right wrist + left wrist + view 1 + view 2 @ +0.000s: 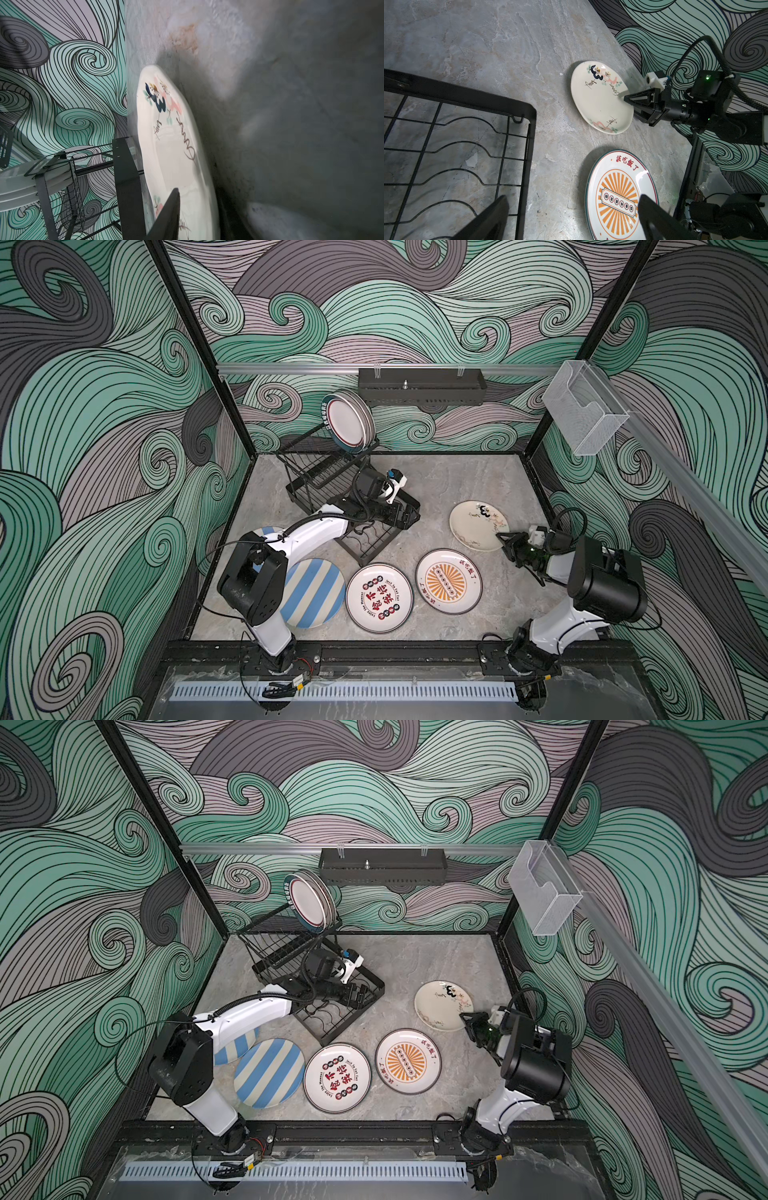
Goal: Load plates into a dish rack
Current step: Pick up the plate from the middle-right of the table.
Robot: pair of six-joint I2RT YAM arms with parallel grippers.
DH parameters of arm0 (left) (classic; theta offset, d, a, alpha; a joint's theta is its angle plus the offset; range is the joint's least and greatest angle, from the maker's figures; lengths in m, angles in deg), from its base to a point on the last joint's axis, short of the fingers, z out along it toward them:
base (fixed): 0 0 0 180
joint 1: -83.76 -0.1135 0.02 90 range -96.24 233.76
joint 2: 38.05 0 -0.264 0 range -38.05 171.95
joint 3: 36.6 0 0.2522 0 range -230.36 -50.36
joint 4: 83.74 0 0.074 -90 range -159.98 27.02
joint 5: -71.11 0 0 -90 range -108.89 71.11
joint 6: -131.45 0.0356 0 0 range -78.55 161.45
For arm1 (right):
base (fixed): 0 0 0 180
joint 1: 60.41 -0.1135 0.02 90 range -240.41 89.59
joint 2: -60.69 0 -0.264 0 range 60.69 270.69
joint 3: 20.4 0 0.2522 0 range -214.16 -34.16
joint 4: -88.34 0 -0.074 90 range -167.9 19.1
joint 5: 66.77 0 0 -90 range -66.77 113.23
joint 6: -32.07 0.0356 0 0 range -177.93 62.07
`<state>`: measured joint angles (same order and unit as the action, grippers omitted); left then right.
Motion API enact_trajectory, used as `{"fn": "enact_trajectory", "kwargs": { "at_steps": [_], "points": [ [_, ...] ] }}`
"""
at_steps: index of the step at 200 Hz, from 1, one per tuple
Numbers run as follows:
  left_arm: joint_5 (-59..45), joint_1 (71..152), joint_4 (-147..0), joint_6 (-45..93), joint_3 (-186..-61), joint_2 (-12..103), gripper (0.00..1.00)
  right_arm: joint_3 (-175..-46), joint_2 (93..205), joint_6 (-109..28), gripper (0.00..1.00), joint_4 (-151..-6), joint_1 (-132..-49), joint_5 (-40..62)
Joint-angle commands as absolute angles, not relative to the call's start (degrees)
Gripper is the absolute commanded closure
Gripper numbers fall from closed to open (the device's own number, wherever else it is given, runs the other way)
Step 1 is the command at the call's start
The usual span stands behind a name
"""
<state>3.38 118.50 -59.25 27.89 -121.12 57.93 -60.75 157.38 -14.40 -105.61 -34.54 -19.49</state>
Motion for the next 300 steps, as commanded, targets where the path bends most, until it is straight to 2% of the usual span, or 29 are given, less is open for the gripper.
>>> {"fn": "enact_trajectory", "kwargs": {
  "at_steps": [1, 90, 127, 155, 200, 221, 256, 283, 300],
  "points": [
    [2.91, 118.06, -58.19, 28.26, -120.54, 55.74, 0.01, -59.51, 159.18, -14.19, 0.74, -102.25, -34.61, -16.07],
    [2.92, 117.86, -55.79, 28.64, -119.80, 52.43, 0.01, -59.25, 156.58, -13.16, 0.96, -103.76, -34.76, -17.93],
    [3.24, 117.86, -51.93, 29.03, -122.16, 50.59, 0.02, -59.10, 153.71, -11.92, 0.99, -104.74, -35.22, -19.90],
    [-1.52, 117.55, -50.83, 27.64, -121.86, 47.78, 0.01, -59.49, 149.48, -12.05, 1.00, -103.17, -36.86, -19.85],
    [-4.69, 114.77, -42.71, 27.85, -123.39, 41.35, 0.01, -63.27, 139.40, -14.22, 1.00, -94.01, -41.64, -18.52],
    [-5.22, 111.32, -39.65, 28.03, -122.57, 36.65, 0.01, -66.79, 132.54, -16.78, 1.00, -86.77, -44.63, -15.63],
    [-0.77, 100.88, -35.64, 29.06, -120.97, 30.88, 0.01, -76.20, 124.70, -22.33, 1.00, -75.59, -53.39, -7.97],
    [-5.60, 97.07, -31.75, 32.25, -120.41, 29.25, 0.01, -86.38, 126.18, -27.32, 1.00, -69.06, -59.97, -2.73],
    [-3.47, 94.06, -32.22, 31.86, -118.72, 28.95, 0.01, -92.53, 129.02, -29.00, 1.00, -67.91, -63.64, -0.63]
  ]
}}
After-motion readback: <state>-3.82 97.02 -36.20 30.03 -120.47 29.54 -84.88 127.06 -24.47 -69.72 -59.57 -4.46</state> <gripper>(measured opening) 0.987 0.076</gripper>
